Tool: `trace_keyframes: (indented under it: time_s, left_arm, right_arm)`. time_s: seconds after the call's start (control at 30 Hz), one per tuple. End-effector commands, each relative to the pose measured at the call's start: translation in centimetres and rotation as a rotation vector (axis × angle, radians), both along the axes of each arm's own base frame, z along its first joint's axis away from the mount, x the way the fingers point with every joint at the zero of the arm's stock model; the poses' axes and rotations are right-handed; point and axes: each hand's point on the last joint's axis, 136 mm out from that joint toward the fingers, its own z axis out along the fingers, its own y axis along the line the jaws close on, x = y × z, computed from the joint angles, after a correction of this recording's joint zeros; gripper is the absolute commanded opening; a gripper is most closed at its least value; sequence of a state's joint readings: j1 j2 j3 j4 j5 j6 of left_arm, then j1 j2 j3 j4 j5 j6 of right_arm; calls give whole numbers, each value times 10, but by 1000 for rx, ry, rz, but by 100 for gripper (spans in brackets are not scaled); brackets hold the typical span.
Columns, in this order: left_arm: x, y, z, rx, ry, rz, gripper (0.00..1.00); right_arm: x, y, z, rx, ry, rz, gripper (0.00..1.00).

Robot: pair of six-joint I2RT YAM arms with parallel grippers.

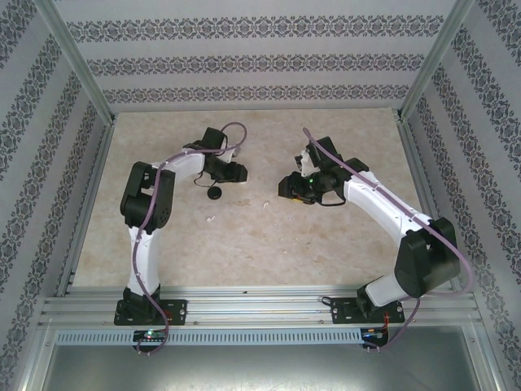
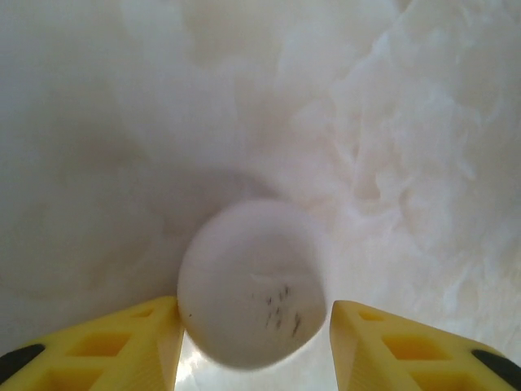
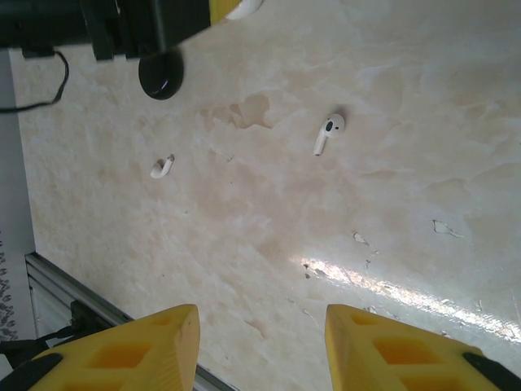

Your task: Insert wireless bluetooth earbuds into charging case

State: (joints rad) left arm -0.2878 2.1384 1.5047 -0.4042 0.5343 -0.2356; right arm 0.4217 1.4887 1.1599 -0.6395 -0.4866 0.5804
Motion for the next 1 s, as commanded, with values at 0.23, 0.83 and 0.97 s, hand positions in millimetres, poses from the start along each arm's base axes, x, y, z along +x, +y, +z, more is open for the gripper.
trace_keyframes:
  time_s: [0.23, 0.83, 0.97]
  left_arm:
    - [-37, -15, 28, -30, -43, 43, 50]
    - [-83, 79, 87, 33, -145, 252, 54]
    - [-92, 90, 89, 14, -157, 293, 55]
  right_arm:
    - [-1, 10, -10, -52, 3, 14, 45]
    - [112, 90, -45, -375, -111, 300, 56]
    - [124, 112, -61, -401, -124, 351, 62]
